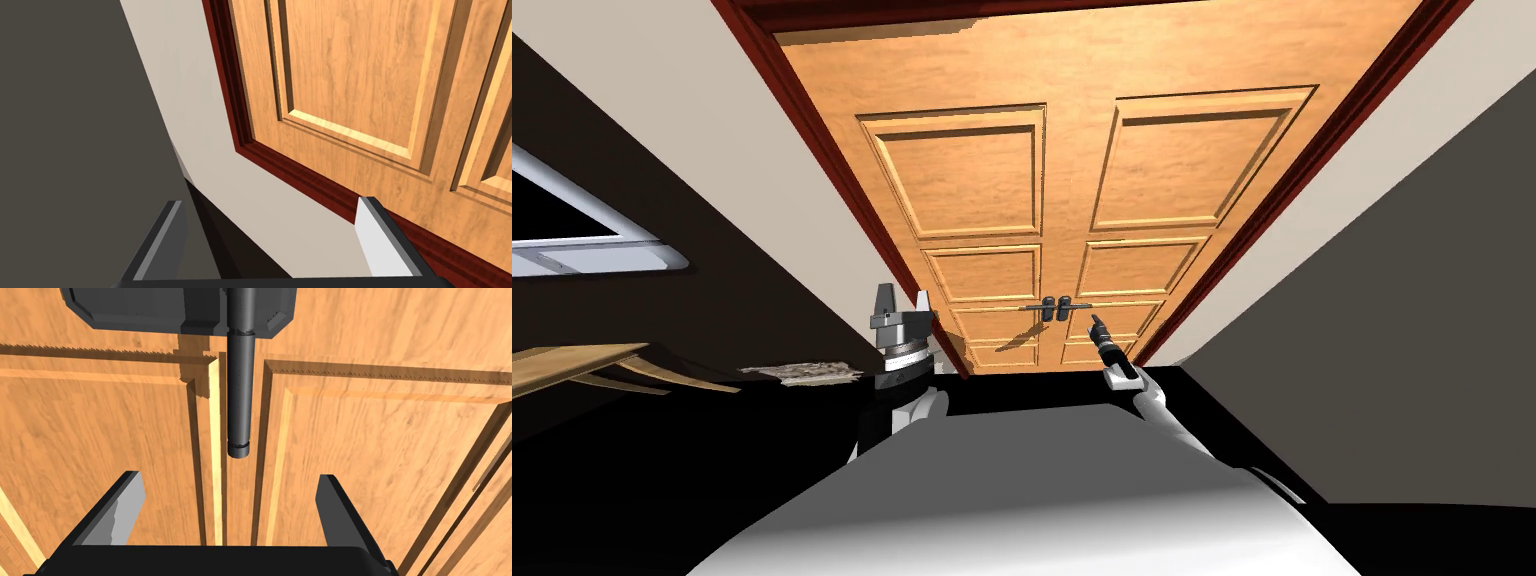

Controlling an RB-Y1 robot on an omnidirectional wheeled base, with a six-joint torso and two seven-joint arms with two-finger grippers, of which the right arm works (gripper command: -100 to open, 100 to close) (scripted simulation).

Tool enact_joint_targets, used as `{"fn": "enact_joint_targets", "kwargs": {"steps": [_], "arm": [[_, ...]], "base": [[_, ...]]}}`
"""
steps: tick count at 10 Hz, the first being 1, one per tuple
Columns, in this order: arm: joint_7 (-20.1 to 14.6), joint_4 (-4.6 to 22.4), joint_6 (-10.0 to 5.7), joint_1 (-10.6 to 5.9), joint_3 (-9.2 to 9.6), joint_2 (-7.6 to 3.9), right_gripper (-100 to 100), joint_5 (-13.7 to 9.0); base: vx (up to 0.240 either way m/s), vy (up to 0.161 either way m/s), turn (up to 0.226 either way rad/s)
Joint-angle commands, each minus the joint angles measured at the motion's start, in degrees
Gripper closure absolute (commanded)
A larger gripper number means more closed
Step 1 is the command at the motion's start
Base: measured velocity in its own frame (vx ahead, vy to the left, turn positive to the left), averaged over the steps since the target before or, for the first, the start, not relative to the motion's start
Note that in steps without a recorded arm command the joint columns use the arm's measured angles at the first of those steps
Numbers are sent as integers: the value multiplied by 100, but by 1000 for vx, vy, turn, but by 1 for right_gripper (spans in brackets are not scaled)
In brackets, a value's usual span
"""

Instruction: Pull the door open

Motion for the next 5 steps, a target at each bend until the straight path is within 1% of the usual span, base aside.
{"fn": "enact_joint_targets", "kwargs": {"steps": [1,3,4,5], "arm": [[-104,183,-97,47,-140,-188,-100,-69],[-207,357,-195,74,-264,-359,-100,-134],[-274,453,-262,69,-313,-443,-100,-170],[-309,491,-301,49,-314,-465,-100,-182]], "base": [[129,21,121],[139,-6,119],[208,-27,187],[211,-28,207]]}}
